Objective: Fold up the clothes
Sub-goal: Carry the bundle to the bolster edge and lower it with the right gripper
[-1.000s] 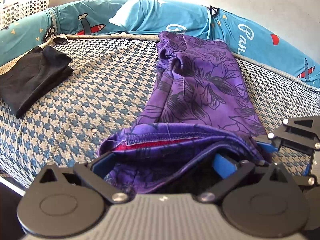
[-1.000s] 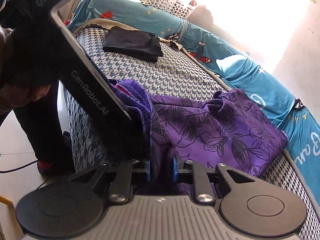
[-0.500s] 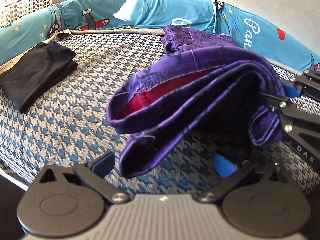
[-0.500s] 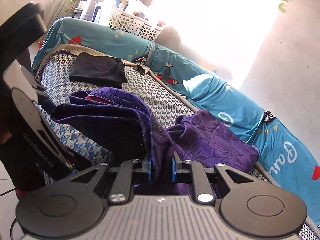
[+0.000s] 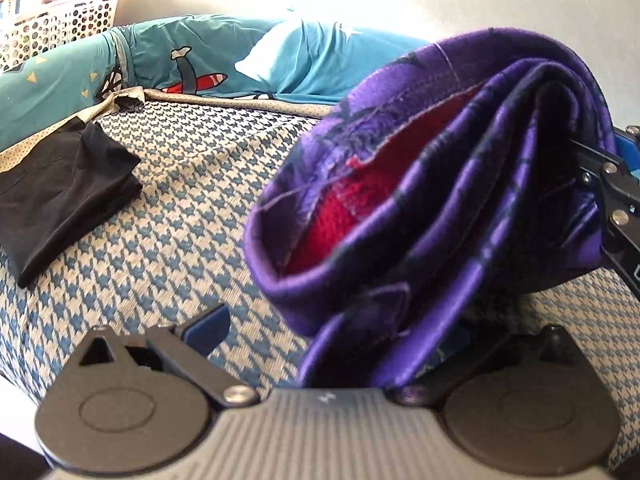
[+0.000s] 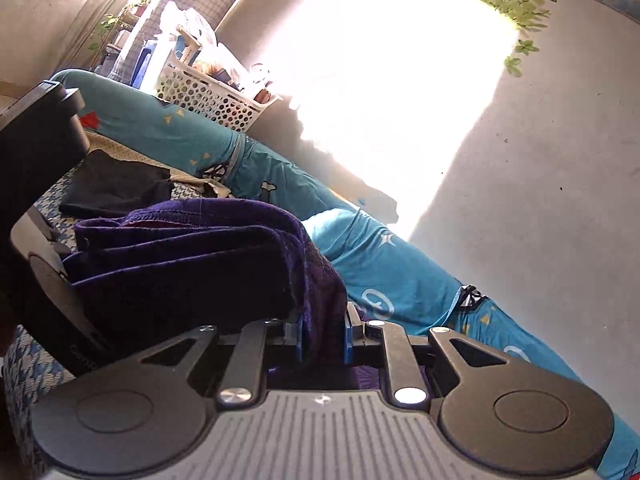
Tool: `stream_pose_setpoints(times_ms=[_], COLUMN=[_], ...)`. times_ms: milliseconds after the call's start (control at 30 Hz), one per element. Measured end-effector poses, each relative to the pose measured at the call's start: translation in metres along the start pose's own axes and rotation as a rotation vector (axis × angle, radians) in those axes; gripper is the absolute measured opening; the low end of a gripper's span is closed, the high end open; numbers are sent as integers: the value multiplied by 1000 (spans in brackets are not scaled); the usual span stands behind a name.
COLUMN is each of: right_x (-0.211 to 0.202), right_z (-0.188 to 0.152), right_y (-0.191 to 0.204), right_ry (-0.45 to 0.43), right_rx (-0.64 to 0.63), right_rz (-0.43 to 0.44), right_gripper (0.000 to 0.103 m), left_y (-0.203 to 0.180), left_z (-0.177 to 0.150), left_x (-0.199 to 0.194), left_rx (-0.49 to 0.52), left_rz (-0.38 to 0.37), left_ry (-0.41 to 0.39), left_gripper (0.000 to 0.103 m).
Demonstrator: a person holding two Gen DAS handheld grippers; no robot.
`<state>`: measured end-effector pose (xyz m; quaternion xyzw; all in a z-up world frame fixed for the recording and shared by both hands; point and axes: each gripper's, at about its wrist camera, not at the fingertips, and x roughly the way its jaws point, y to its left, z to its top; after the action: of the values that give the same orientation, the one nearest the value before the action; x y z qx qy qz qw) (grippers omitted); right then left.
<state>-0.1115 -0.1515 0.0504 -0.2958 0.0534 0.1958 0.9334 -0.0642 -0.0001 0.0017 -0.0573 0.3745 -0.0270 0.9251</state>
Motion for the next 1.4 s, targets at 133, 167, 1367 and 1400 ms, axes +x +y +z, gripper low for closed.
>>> stream_pose_setpoints(times_ms=[133,167,1367,1400], right_x=[24,31,216,215], right_z=[9,11,-85,-86], right_y=[-22,-28,-194,-195], right_ry=[-13,-17,272,276], right_rx=[43,48,669,681], right_rz=[-37,-49,-226,-212], right_gripper=[17,17,43,45], left_y=[-8,-10,-19,-16], left_z=[30,38,159,160], left_x=[14,19,169,169], left_rx=[3,7,-111,-123], left_rz=[13,20,158,157], left_ry=[-25,-34,22,30], left_gripper=[103,103,103,103])
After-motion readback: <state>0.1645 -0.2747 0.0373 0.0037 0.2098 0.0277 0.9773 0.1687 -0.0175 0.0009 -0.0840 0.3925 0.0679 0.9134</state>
